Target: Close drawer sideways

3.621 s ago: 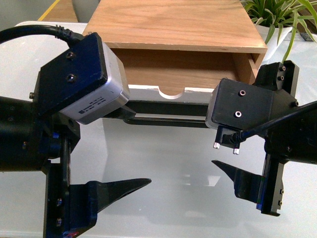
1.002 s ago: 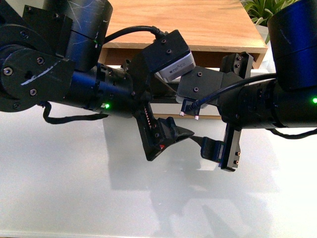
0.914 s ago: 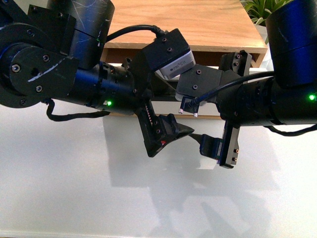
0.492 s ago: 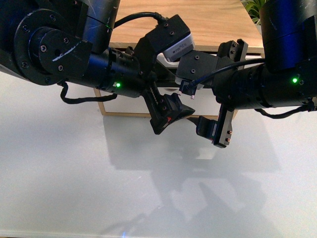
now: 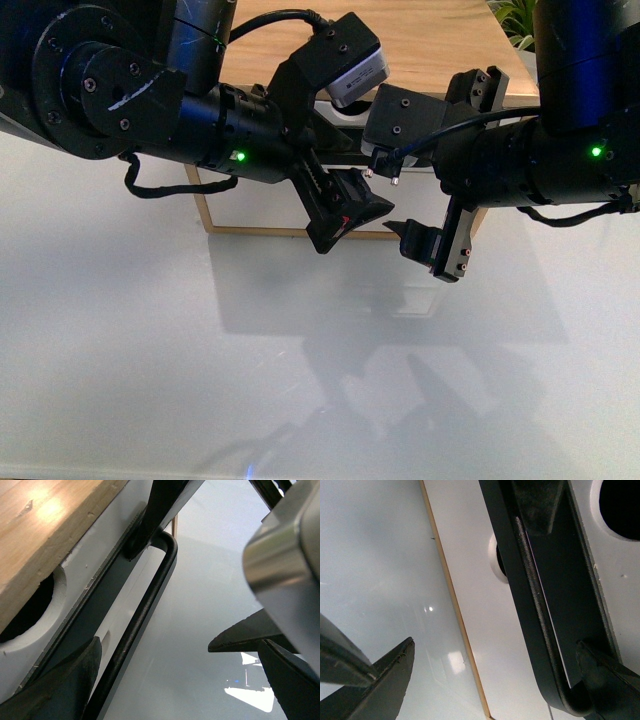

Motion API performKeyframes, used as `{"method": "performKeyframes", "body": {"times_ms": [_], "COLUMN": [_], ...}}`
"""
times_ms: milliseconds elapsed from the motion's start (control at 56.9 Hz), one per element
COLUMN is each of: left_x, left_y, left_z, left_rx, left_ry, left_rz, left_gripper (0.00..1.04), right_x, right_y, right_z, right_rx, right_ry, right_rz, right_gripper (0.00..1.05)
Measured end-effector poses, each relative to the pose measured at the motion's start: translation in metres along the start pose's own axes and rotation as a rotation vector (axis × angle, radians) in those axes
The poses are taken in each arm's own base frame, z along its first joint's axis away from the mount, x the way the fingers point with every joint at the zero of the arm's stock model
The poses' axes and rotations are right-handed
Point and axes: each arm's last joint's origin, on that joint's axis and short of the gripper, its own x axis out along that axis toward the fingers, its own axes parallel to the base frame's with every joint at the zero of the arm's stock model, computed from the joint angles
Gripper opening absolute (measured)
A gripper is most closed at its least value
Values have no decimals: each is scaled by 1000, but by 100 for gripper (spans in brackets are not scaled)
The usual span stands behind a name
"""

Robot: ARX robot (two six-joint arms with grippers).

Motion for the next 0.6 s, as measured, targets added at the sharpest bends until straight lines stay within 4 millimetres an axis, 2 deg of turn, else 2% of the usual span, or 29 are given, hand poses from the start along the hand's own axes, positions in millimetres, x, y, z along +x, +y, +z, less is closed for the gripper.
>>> {"method": "performKeyframes", "body": {"times_ms": [176, 264, 387, 439, 598], "left_x": [-19, -37, -80, -108, -179], "left_y": [-7, -12, -28, -36, -52], "left_z": [7, 15, 35, 42, 47], "left_rx": [8, 22, 35, 17, -100], "left_ry": [-29, -66, -165, -217, -327], "left_rz": [25, 56, 142, 217, 425], "left_gripper": [96, 96, 96, 96, 96], "right_x": [-22, -38, -77, -100, -159], "right_y": [-1, 1, 5, 4, 4], "right_z": [-1, -3, 6, 9, 2], "right_rx": [29, 60, 143, 201, 403], "right_ry": [14, 14, -49, -80, -83], "right_rz": [-36, -51, -112, -173, -398], "right_gripper": [96, 96, 96, 96, 96]}}
